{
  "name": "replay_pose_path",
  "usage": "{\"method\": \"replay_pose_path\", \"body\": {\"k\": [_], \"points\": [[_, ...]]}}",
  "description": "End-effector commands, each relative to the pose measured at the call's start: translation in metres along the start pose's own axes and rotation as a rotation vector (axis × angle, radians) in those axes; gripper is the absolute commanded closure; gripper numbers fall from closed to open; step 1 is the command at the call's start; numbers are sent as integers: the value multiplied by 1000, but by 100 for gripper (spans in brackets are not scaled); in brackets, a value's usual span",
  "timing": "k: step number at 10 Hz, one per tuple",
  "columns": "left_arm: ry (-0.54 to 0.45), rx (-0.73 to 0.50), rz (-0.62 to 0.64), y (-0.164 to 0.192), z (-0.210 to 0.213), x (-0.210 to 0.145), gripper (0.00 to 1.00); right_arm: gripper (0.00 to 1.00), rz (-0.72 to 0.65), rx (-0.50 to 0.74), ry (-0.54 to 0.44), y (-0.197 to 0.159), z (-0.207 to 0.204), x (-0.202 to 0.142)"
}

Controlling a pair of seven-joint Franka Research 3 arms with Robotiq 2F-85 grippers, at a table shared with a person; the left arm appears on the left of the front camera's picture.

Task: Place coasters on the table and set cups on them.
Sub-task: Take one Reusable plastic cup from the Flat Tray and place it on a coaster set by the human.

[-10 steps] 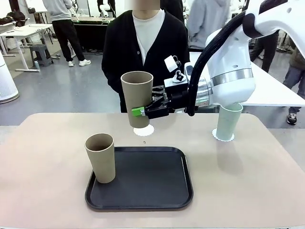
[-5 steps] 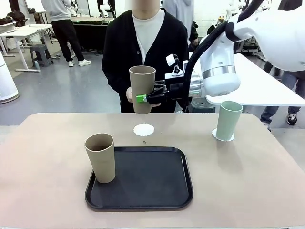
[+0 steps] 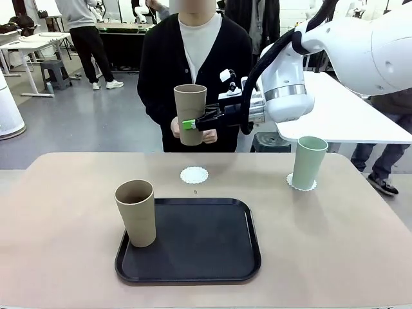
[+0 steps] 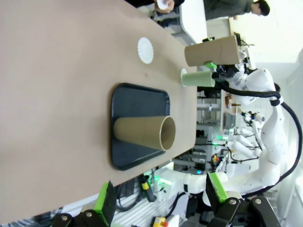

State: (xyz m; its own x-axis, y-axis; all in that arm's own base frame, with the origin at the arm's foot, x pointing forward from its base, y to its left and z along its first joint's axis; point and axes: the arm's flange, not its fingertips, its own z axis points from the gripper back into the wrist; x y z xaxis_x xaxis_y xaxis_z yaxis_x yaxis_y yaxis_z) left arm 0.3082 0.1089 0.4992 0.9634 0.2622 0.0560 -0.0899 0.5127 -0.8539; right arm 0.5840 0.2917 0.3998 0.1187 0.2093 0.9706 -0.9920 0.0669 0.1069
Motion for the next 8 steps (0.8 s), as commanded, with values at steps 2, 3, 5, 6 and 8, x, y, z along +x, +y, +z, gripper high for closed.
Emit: {"method": "replay_pose_path", "body": {"k": [2,3,5,6,8], "points": [[-3,-14,-7,0,1,-1,0,17,9,7,-16,3,2,-1],[-3,-14,-7,0,1,-1,0,17,0,2,0,0,0,0],[-3,-14,-7,0,1,-1,0,17,31,70,-44,-15,-2,-18],[-3,-14,-7,0,1,-1,0,17,68,109,-55,-17,-4,-21],[-3,-14,-7,0,1,-1,0,17,137,237,-11,-29,0,-22]]}}
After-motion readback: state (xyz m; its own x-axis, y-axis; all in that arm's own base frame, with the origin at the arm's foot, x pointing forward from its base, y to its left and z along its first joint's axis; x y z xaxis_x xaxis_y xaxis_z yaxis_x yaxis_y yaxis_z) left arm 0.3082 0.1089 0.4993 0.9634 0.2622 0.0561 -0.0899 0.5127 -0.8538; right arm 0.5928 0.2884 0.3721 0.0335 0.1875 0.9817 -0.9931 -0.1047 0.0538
